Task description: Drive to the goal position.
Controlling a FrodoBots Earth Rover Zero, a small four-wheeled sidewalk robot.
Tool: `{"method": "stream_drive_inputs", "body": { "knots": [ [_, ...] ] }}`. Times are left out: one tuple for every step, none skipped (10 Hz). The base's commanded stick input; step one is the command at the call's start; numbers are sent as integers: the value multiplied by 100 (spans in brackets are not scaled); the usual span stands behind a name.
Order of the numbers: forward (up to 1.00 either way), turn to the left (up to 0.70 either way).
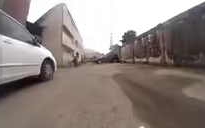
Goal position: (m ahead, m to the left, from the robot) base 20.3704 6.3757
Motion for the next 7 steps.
{"method": "stream_drive_inputs", "body": {
  "knots": [
    [30,0],
    [30,0],
    [30,0],
    [30,0],
    [30,0],
    [30,0],
    [30,0]
  ]
}}
